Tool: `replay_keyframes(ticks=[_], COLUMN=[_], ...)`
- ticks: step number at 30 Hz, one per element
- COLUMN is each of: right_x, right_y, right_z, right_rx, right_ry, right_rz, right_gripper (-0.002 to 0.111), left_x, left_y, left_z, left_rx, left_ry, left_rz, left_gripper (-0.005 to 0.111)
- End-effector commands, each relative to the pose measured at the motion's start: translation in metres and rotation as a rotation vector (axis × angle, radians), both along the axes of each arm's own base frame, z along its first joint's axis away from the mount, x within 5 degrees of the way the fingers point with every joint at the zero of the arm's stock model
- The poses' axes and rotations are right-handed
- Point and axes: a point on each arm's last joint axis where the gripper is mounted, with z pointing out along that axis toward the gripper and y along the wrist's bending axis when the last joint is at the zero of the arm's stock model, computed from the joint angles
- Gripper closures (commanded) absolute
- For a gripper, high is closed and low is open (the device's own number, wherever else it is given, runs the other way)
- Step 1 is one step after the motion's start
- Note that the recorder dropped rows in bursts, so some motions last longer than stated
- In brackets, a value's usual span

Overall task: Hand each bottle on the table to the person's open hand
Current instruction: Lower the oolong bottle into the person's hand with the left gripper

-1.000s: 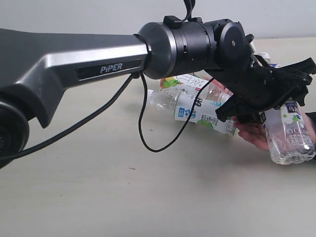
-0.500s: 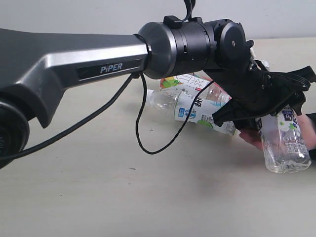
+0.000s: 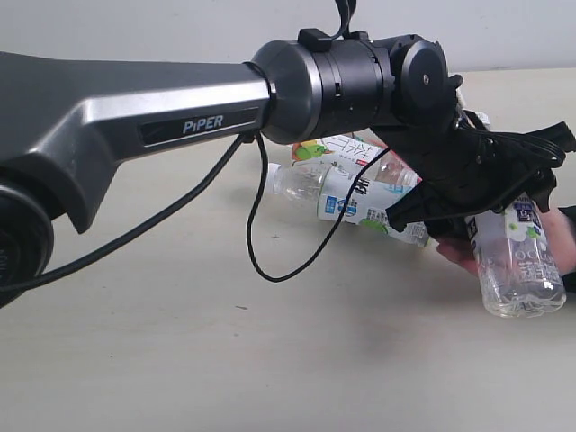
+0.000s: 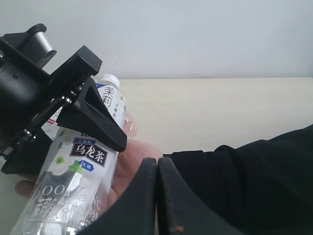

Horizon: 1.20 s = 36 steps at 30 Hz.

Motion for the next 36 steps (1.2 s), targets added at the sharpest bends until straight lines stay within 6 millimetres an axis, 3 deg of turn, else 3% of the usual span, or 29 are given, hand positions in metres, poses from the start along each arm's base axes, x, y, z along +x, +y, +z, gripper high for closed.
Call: replay_keyframes(ticks=[1,21,28,36], right_x=[0.0001,0.0001,0.0001,-0.0002], right_y=[0.0000,0.0000,0.0000,-0.0002], right_z=[-0.0001,-0.0001,-0.0001,-0.0012], right_rx=[0.003,0.003,0.003,0.000], right_ry=[-0.013,-0.013,-0.013,-0.001], right_rz=[-0.002,-0.002,-0.002,-0.002], right_gripper=[0.108,0.108,0.108,0.108], left_x=[0.0009,0.0021,0.0021,0.0024], left_y=[-0.0020,-0.0015,-0.0011,-0.0006], left_z=[0.0065,0.0062,0.0058,0.0054], left_rx=[-0.026,-0.016,-0.008,0.003], left_ry=[-0.029,-0.071,-0.086,-0.117], left_rz=[0.007,-0.021,-0.036,-0.066], left_gripper=[0.058,0.054,0.021,0.021])
